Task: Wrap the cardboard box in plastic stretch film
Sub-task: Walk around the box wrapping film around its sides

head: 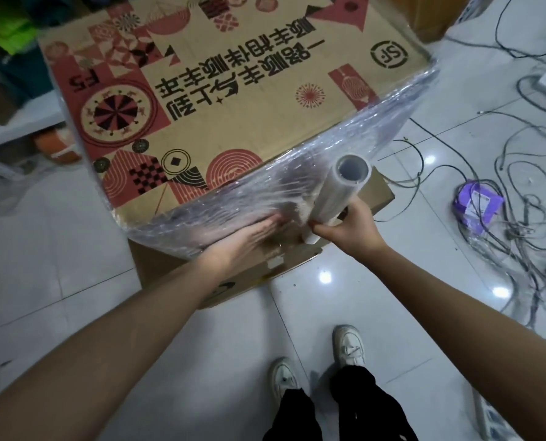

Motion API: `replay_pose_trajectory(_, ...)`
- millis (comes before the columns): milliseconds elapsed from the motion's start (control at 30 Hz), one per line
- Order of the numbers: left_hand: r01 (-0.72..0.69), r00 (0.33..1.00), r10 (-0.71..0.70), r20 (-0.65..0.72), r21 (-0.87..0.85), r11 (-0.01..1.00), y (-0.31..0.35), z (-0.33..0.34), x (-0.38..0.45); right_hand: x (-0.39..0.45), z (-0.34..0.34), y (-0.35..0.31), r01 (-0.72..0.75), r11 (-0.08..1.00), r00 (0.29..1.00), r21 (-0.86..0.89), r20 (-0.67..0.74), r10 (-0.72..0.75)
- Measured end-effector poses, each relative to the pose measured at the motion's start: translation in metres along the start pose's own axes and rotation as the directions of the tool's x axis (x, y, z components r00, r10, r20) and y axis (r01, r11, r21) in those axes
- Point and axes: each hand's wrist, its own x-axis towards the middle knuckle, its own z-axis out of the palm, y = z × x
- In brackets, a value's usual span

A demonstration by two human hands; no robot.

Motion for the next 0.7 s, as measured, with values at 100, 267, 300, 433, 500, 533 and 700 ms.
replay_pose_trajectory(100, 0.047, 0.999, -0.049, -0.018, -0.093, 0.995, 0.003, 0.001, 0.003, 0.004, -0.009, 0.003, 0.051, 0.998, 0.997, -0.025, 0.058, -0.049)
replay_pose_trajectory(267, 0.002, 0.997, -0.015, -0.073, -0.179, 0.984, 0.008, -0.018, 0.02, 0.009, -0.012, 0.0, 0.041, 0.991, 0.99, 0.127, 0.128, -0.057)
replay_pose_trajectory(300, -0.051, 0.991, 0.026, -0.131, -0.19, 0.98, 0.011, -0.019, 0.027, 0.011, -0.011, 0.001, 0.047, 0.987, 0.989, 0.156, 0.133, -0.068)
replay_pose_trajectory(433, -0.001, 0.993, -0.017, -0.114, -0.153, 0.988, -0.006, -0.025, 0.05, 0.023, -0.01, 0.012, 0.05, 0.995, 0.992, 0.092, 0.108, -0.06)
replay_pose_trajectory(500, -0.021, 0.992, 0.05, -0.115, 0.236, 0.972, -0.011, -0.027, 0.06, 0.028, -0.013, 0.021, 0.086, 0.996, 0.989, 0.008, 0.121, -0.086)
replay_pose_trajectory(533, -0.103, 0.988, 0.13, -0.087, 0.259, 0.96, -0.016, -0.028, 0.06, 0.029, -0.016, 0.023, 0.098, 0.995, 0.989, -0.01, 0.115, -0.096)
replay_pose_trajectory(700, -0.155, 0.984, 0.151, 0.097, 0.031, 0.987, -0.027, -0.027, 0.052, 0.031, -0.026, 0.026, 0.181, 0.983, 0.982, 0.017, 0.057, -0.182)
